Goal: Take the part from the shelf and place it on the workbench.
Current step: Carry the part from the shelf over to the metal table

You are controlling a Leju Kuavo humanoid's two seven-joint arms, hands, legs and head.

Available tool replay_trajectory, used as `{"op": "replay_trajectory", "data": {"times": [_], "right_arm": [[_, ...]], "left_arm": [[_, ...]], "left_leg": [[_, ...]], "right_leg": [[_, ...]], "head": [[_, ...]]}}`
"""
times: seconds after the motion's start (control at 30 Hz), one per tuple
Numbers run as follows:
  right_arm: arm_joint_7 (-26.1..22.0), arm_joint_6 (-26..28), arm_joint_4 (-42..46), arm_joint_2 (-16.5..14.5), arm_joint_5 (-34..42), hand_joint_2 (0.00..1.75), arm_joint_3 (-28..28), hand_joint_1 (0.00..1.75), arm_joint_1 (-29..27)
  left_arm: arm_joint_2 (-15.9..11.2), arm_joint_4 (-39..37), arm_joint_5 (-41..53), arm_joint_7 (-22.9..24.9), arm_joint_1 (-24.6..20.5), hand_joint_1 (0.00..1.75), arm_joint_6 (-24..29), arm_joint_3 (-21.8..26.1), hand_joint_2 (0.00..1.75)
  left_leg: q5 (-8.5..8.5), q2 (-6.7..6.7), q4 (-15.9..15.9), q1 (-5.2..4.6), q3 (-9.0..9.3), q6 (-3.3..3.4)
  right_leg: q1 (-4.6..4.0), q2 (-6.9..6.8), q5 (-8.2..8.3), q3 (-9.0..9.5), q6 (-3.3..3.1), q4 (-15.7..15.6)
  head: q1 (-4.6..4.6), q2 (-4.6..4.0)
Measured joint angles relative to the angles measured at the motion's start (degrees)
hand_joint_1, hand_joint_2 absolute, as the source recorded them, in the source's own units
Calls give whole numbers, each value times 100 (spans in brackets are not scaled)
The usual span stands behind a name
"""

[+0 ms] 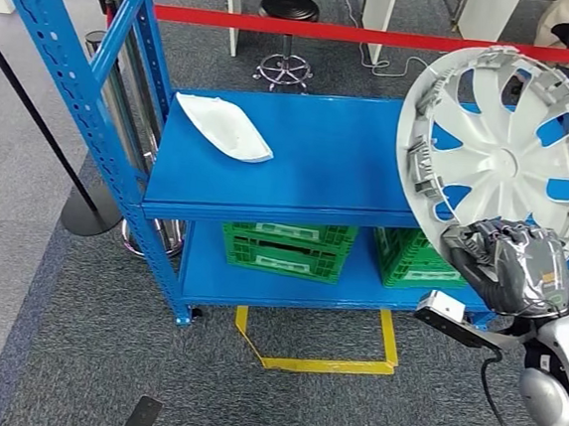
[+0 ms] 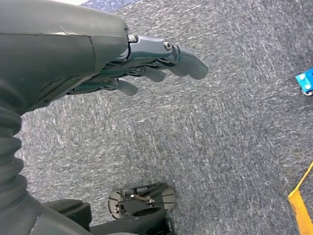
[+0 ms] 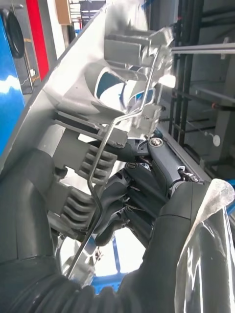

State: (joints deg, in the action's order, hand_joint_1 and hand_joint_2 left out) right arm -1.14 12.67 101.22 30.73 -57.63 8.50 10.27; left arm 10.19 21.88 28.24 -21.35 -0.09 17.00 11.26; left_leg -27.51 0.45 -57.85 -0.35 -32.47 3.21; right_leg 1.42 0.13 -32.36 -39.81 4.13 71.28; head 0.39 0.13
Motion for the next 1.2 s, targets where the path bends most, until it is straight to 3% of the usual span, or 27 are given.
{"op": "replay_trajectory", "data": {"times": [0.07, 0.13, 0.23, 0.3, 0.4, 0.43, 0.47, 0.5, 0.6, 0.67, 0.73, 0.8, 0.83, 0.9, 0.97, 1.0, 1.03, 1.1, 1.13, 1.2], "right_arm": [[8, 3, 14, -2, 28, 175, -9, 175, -1], [10, 7, 40, -7, 47, 175, -28, 175, 0], [16, 12, 76, -11, 54, 175, -50, 175, -24], [25, 14, 106, -13, 62, 175, -75, 175, -32], [28, 17, 154, -21, 71, 175, -100, 175, -36], [28, 18, 164, -24, 71, 175, -102, 175, -38], [28, 19, 173, -27, 71, 175, -105, 175, -40], [28, 19, 186, -29, 72, 175, -110, 175, -42], [28, 26, 241, -34, 75, 175, -126, 175, -40], [27, 32, 267, -38, 75, 175, -131, 175, -41], [26, 36, 290, -39, 76, 175, -136, 175, -47], [15, 37, 315, -39, 83, 175, -145, 175, -49], [2, 36, 324, -40, 84, 175, -145, 175, -46], [-38, 21, 336, -45, 72, 175, -127, 175, -41], [-67, -20, 348, -52, 48, 175, -85, 175, -41], [-81, -52, 354, -55, 31, 175, -59, 175, -30], [-88, -86, 363, -56, 14, 175, -28, 175, -11], [-98, -145, 386, -58, -17, 175, 40, 175, 50], [-97, -163, 398, -59, -26, 175, 74, 175, 81], [-96, -183, 412, -62, -38, 175, 137, 175, 116]], "left_arm": [[4, 0, -1, 0, -5, 0, 0, 2, 175], [6, 0, -2, 0, -6, 0, 2, 4, 175], [2, 1, -4, 0, 1, 0, 11, 7, 175], [1, 1, -4, 0, -1, 0, 15, 8, 175], [1, 0, -5, 0, 5, 0, 15, 9, 175], [1, 0, -7, 0, 9, 0, 15, 9, 175], [0, 0, -7, 0, 12, 0, 15, 9, 175], [0, 0, -8, 0, 12, 0, 15, 9, 175], [-2, 0, -7, 0, 10, 0, 15, 9, 175], [-2, 0, -7, 0, 7, 0, 15, 10, 175], [2, 0, -9, 0, 2, 0, 17, 13, 175], [6, 1, -11, 0, -1, 0, 20, 18, 175], [10, 1, -10, 0, -4, 0, 19, 20, 175], [16, 1, -8, 0, -4, 0, 15, 23, 175], [15, 0, -7, 0, -1, 0, 13, 28, 175], [14, 0, -5, 0, -3, 0, 11, 31, 175], [15, 0, -3, 0, -7, 0, 8, 33, 175], [18, 0, 0, 0, -18, 0, 1, 35, 175], [18, 0, 1, 0, -22, 0, -1, 35, 175], [14, 0, 1, 0, -19, 0, 0, 36, 175]], "left_leg": [[-19, 28, -39, -12, -7, -29], [-35, 47, -97, -49, -46, -73], [-46, 92, -139, -71, -81, -126], [-210, 67, -327, -59, -144, -185], [-753, 18, -1331, -21, -537, -262], [-854, 16, -1631, -14, -657, -267], [-842, 15, -1750, -11, -700, -263], [-718, 9, -1642, -10, -645, -249], [-154, -125, -604, -10, -184, -165], [-73, -212, -228, -16, -39, -125], [-91, -187, -149, -17, -35, -101], [-52, -137, -76, 10, -27, -56], [-30, -111, -44, 26, -23, -33], [-15, -62, -35, 27, -34, -11], [-15, -7, -38, 19, -39, -7], [-15, 18, -41, 17, -38, -8], [-18, 39, -45, 18, -36, -11], [-33, 71, -69, 1, -39, -37], [-38, 83, -88, -16, -52, -58], [-36, 116, -117, -47, -80, -98]], "right_leg": [[-6, -108, 328, 418, -4, -788], [-23, -200, 416, 665, -54, -1253], [-24, -160, 408, 667, -152, -1285], [-2, -123, 426, 664, -214, -1291], [3, -59, 440, 651, -269, -1294], [1, -32, 442, 647, -274, -1293], [-2, -2, 445, 645, -276, -1292], [-3, 27, 446, 646, -277, -1291], [-14, 116, 453, 643, -264, -1283], [-16, 158, 478, 595, -220, -1275], [-15, 189, 515, 554, -152, -1293], [-17, 157, 421, 471, -101, -1193], [-20, 121, 289, 370, -82, -988], [-19, 51, -78, 36, -51, -256], [-18, 33, -220, -188, -24, 269], [-18, 25, -134, -152, -18, 221], [-17, 6, 39, -10, -19, -41], [-31, -108, 366, 413, -30, -835], [-39, -160, 436, 568, -53, -1124], [-62, -188, 427, 670, -104, -1313]], "head": [[3, 0], [3, 0], [-4, 0], [-20, 0], [-39, 0], [-39, 0], [-39, 0], [-39, 0], [-36, 0], [-34, 0], [-36, 0], [-15, 0], [-1, 0], [22, 0], [20, 0], [21, 0], [21, 0], [25, 0], [22, 0], [18, 0]]}}
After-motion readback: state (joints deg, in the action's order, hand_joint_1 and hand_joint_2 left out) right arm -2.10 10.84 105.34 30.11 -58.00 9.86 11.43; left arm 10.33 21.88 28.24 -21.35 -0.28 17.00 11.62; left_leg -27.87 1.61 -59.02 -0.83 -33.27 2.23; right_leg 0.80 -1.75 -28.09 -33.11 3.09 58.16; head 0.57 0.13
